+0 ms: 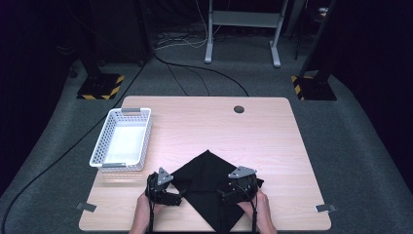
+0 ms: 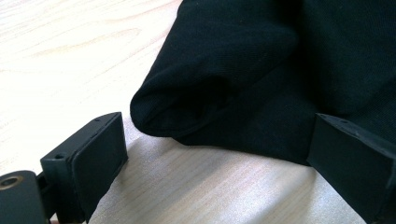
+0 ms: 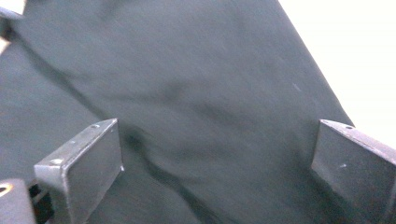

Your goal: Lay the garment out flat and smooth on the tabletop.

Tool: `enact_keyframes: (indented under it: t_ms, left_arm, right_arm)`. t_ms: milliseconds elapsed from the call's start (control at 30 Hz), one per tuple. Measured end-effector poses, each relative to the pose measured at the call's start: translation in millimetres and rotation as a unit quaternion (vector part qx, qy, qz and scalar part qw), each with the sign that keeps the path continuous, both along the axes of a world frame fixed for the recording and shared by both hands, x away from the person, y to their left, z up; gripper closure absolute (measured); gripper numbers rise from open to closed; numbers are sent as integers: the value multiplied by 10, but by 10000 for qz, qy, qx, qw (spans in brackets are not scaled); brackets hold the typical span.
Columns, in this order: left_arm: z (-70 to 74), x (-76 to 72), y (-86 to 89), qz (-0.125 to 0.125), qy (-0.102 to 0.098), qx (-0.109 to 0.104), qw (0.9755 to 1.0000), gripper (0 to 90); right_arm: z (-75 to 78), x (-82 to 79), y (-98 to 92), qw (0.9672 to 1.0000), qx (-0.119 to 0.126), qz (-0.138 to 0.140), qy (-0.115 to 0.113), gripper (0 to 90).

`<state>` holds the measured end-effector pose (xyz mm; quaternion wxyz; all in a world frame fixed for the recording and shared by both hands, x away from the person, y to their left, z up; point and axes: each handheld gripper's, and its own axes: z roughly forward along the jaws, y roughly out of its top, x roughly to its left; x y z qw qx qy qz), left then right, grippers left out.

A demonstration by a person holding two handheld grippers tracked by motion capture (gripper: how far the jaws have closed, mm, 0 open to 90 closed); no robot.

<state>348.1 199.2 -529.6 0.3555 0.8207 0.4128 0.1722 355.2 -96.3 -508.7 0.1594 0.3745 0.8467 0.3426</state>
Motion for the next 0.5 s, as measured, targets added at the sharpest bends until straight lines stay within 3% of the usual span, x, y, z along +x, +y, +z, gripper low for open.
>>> enact_keyframes:
  t_ms: [133, 200, 400, 500]
  left_arm:
    - [0, -1, -1, 32, 4, 5, 10000, 40]
    - [0, -1, -1, 35, 4, 4, 10000, 40]
    - [0, -1, -1, 35, 4, 5, 10000, 40]
    - [0, -1, 0, 35, 5, 4, 10000, 40]
  right_arm:
    - [51, -25, 144, 9998, -44, 189, -55, 49]
    - [83, -39, 271, 9994, -60, 322, -127, 102]
    - [104, -64, 426, 9984, -95, 515, -209, 157]
    - [96, -72, 500, 9976, -143, 650, -173, 240]
